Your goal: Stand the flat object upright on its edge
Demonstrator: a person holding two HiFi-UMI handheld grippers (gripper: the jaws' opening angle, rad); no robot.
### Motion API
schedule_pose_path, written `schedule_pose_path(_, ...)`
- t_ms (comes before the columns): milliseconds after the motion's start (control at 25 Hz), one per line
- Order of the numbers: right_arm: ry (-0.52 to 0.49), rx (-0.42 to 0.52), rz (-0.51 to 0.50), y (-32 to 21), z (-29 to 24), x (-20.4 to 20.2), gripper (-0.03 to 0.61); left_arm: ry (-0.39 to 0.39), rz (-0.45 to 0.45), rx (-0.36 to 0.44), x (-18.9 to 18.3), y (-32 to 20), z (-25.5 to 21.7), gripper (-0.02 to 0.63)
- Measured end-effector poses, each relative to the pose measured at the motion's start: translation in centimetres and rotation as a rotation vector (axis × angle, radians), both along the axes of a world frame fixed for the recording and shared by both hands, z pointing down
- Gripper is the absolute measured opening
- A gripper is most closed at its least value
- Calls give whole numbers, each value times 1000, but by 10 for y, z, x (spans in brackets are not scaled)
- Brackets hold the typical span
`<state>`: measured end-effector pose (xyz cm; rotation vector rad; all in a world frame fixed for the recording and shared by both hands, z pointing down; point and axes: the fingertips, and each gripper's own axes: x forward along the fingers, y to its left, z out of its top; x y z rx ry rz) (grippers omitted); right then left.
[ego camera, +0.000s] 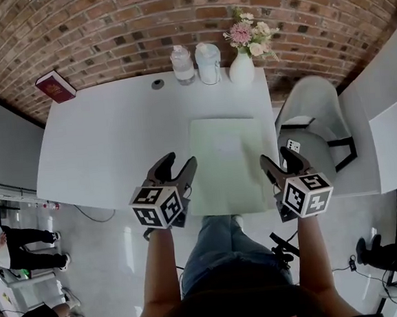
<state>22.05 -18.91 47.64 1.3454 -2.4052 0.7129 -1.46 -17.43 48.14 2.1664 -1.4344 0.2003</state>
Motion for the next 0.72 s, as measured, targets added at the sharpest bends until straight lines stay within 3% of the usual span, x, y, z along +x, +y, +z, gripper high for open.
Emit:
schedule_pose_path(400, 16, -175, -29, 5, 53, -5, 287, 68, 57, -217, 6, 2, 57, 264)
schedule_pose_path(720, -43, -361, -16, 8, 100, -5, 287, 93, 87, -357, 9, 4, 95, 264)
